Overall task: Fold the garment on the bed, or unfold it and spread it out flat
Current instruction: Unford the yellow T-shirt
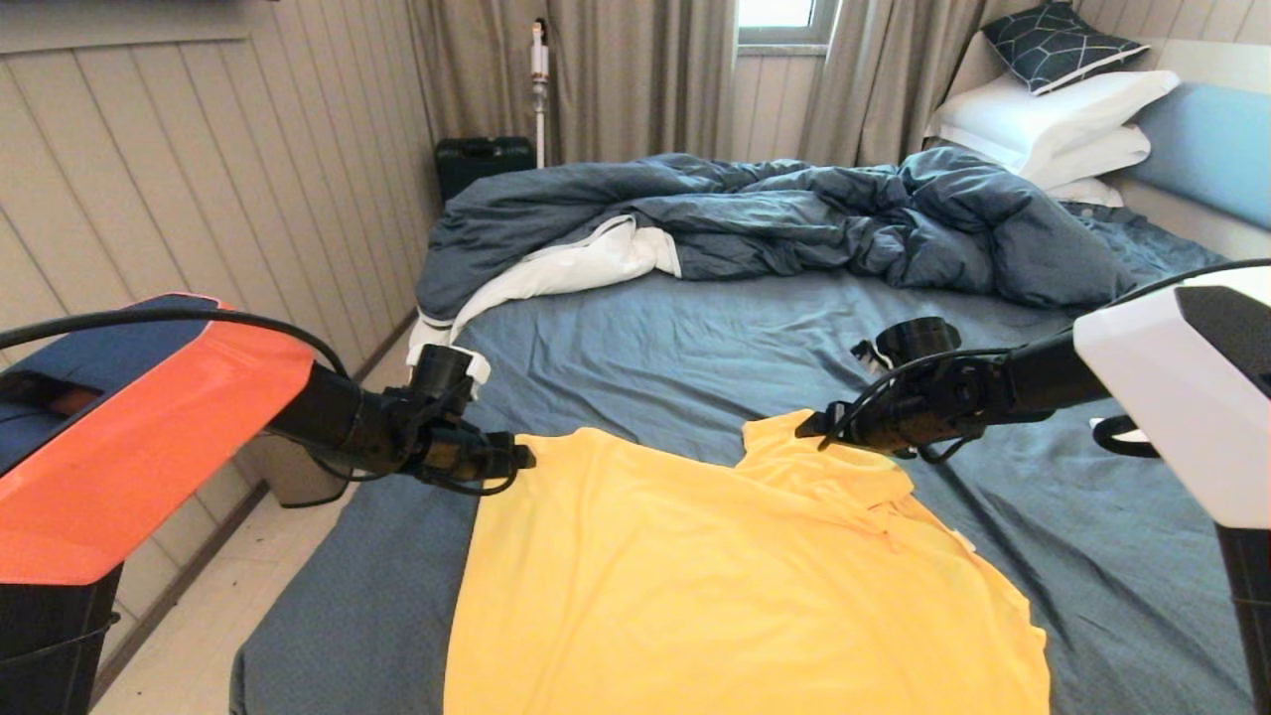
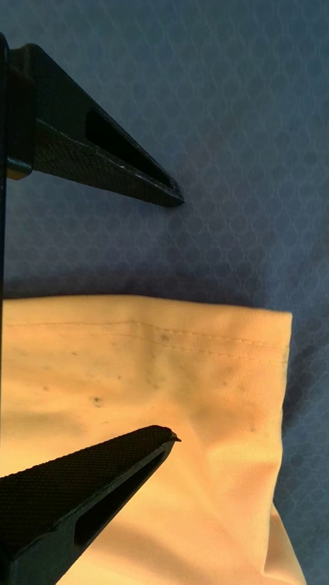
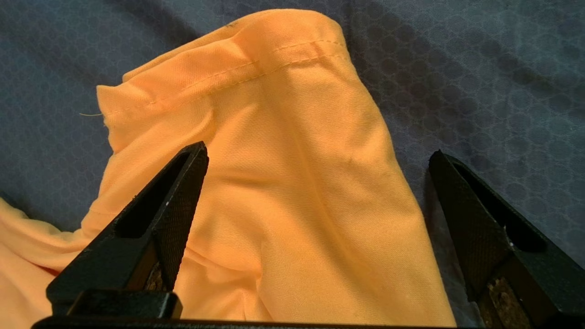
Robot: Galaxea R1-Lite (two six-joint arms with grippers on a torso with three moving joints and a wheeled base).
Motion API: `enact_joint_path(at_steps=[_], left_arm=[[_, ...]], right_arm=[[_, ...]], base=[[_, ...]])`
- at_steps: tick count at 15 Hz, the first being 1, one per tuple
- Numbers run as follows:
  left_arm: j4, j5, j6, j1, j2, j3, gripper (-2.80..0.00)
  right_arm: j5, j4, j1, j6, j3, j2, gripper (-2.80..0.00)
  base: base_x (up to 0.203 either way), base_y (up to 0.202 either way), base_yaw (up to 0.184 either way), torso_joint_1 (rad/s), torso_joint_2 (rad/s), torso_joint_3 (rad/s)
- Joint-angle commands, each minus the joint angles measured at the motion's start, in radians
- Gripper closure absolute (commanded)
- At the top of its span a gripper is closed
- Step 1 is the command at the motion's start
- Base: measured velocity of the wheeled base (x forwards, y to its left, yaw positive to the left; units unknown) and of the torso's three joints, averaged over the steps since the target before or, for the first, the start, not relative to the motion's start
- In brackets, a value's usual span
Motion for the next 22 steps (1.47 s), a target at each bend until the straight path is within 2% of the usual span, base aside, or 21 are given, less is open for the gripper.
enact_joint_path(at_steps=[1,3,4,5,6,15,19,22], left_arm=[[-0.001,0.000,-0.002,0.000,0.014,-0.009,-2.80],[-0.001,0.000,-0.002,0.000,0.014,-0.005,-2.80],[-0.001,0.000,-0.002,0.000,0.013,-0.002,-2.80],[-0.001,0.000,-0.002,-0.001,0.013,0.000,-2.80],[-0.001,0.000,-0.002,-0.003,0.013,0.000,0.00],[-0.037,0.011,-0.004,-0.004,0.011,-0.021,0.00],[-0.071,0.017,-0.002,0.006,0.011,-0.068,0.00],[-0.071,0.017,0.000,0.046,0.018,-0.107,0.00]], right_arm=[[0.002,-0.001,0.000,0.001,-0.004,0.008,-2.80],[0.002,0.002,0.002,0.001,-0.014,0.019,-2.80],[0.002,0.002,0.002,0.001,-0.014,0.020,0.00],[0.002,0.002,0.006,0.001,-0.014,0.020,0.00],[0.002,0.000,0.006,0.003,-0.017,0.020,0.00],[-0.007,-0.003,-0.003,0.004,-0.022,0.001,0.00],[-0.101,-0.005,-0.006,0.010,-0.066,-0.007,0.00],[-0.145,-0.014,-0.008,0.028,-0.112,0.006,0.00]], base=[[0.000,0.000,0.000,0.000,0.00,0.000],[0.000,0.000,0.000,0.000,0.00,0.000],[0.000,0.000,0.000,0.000,0.00,0.000],[0.000,0.000,0.000,0.000,0.00,0.000],[0.000,0.000,0.000,0.000,0.00,0.000],[0.000,0.000,0.000,0.000,0.00,0.000],[0.000,0.000,0.000,0.000,0.00,0.000],[0.000,0.000,0.000,0.000,0.00,0.000]])
